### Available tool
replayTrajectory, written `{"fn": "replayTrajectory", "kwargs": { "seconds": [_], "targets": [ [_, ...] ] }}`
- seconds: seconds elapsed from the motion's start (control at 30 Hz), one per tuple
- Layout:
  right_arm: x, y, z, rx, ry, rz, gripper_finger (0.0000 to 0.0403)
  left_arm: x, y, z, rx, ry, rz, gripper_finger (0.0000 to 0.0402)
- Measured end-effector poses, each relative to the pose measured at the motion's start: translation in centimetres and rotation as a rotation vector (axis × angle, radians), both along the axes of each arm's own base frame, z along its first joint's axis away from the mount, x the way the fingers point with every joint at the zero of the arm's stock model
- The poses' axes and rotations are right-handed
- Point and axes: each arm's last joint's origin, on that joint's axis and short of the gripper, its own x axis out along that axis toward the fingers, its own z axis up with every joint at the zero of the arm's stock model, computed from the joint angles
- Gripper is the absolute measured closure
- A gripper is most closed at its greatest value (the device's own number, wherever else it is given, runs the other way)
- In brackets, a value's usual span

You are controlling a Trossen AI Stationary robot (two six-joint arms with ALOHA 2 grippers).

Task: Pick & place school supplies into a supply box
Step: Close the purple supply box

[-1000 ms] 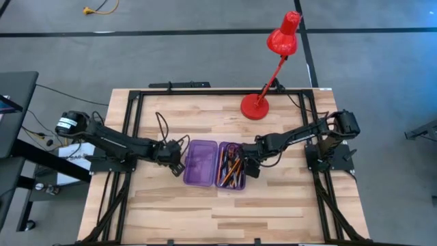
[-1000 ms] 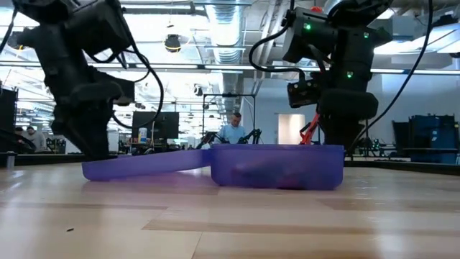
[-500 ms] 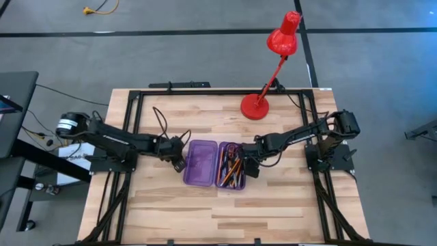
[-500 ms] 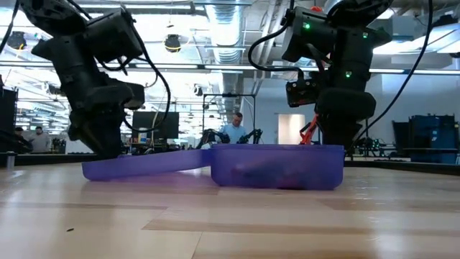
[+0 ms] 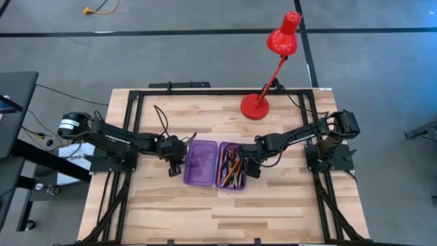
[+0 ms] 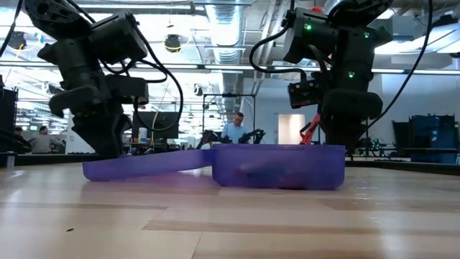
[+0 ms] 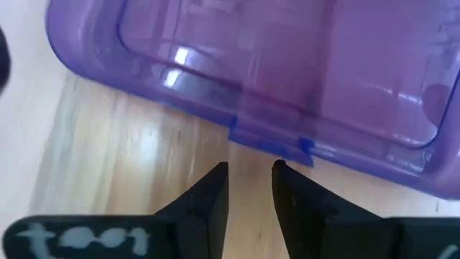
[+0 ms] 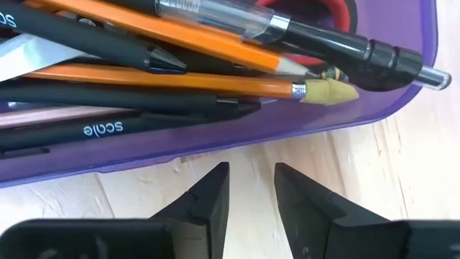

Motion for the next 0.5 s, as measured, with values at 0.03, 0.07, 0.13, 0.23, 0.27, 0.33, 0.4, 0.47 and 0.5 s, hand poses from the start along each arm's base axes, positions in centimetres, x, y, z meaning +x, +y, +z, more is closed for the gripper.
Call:
{"fn": "replayTrajectory", "kwargs": {
  "seconds": [0.03,0.07,0.13,0.23,0.27,0.33,0.4,0.47,0.5],
  "targets": [
    [0.02,0.0,0.0,0.0,-0.002,0.0,0.0297,0.08,0.11,0.04,0.001,-0.009,-0.006,0.0308],
    [0.05,0.0,0.01,0.0,-0.005,0.001,0.0297,0.15,0.22,0.08,0.003,-0.017,-0.009,0.0308],
    [0.11,0.01,0.02,0.001,-0.012,0.002,0.0297,0.29,0.42,0.16,0.002,-0.033,-0.019,0.0308],
    [0.19,0.02,0.04,0.003,-0.02,0.001,0.0297,0.47,0.67,0.28,-0.008,-0.057,-0.04,0.0308],
    [0.21,0.02,0.05,0.003,-0.022,0.001,0.0297,0.47,0.77,0.27,-0.009,-0.056,-0.047,0.0308],
    [0.23,0.03,0.05,0.003,-0.024,0.001,0.0297,0.46,0.84,0.27,-0.003,-0.057,-0.07,0.0308],
    [0.24,0.03,0.05,0.003,-0.026,0.001,0.0297,0.46,0.8,0.27,-0.001,-0.058,-0.107,0.0308],
    [0.27,-0.01,0.06,0.004,-0.028,0.0,0.0297,0.45,0.75,0.27,0.002,-0.059,-0.138,0.0308],
    [0.29,-0.02,0.06,0.004,-0.03,0.0,0.0297,0.45,0.73,0.27,0.002,-0.06,-0.147,0.0308]
  ]
}}
